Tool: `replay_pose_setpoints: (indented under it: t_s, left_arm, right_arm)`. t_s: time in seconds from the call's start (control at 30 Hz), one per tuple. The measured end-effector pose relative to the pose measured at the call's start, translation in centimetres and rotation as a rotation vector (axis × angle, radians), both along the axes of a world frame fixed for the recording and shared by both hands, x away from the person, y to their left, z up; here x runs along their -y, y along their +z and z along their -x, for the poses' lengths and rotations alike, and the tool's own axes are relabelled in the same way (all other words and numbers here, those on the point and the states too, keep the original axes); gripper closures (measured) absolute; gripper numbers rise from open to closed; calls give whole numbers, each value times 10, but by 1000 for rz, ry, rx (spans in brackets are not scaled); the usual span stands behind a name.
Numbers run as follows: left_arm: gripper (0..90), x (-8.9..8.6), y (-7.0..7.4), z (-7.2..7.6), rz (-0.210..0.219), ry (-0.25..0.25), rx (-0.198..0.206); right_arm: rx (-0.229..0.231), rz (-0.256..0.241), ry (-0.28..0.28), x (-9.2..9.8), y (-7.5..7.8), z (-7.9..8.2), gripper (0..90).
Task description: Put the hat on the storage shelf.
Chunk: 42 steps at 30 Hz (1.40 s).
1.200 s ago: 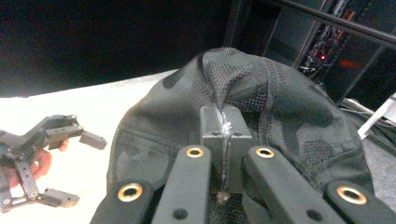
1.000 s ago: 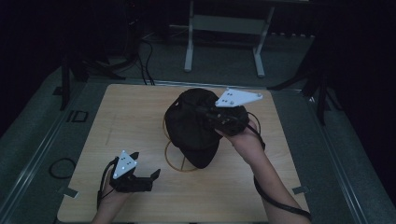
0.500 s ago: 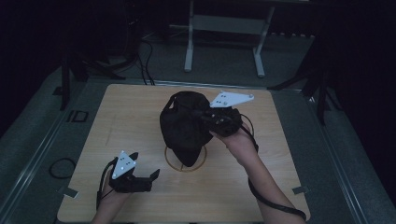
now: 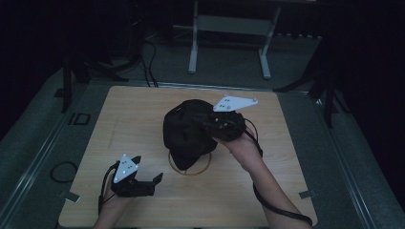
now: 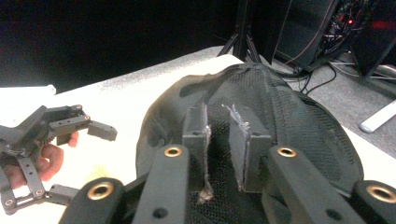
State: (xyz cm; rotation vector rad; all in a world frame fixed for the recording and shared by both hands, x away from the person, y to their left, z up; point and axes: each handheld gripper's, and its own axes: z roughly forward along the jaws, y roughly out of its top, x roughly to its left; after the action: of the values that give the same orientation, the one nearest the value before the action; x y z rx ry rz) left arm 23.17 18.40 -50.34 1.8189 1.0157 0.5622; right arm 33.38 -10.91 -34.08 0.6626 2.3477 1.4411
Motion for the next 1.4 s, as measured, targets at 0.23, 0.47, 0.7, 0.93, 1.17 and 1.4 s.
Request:
replay_pose_setpoints:
  t_s: [0.23,0.47,0.7,0.93,1.17,1.4]
  left_arm:
    - [27,0,0,0,-1,2,-1]
    - [27,0,0,1,0,4,5]
    - [27,-1,0,1,2,5,9]
    - [27,-2,0,2,9,14,18]
    - [27,-5,-1,6,-2,31,25]
    - [27,-8,-2,6,-4,39,24]
  right_arm:
    - [5,-6,-1,3,3,1,655]
    - [21,-20,-22,10,7,4,455]
    - [40,-44,-37,23,8,5,295]
    - [40,-49,-44,35,6,5,159]
    - [33,-64,-63,51,-2,4,136]
    - [42,-71,-112,70,-14,2,136]
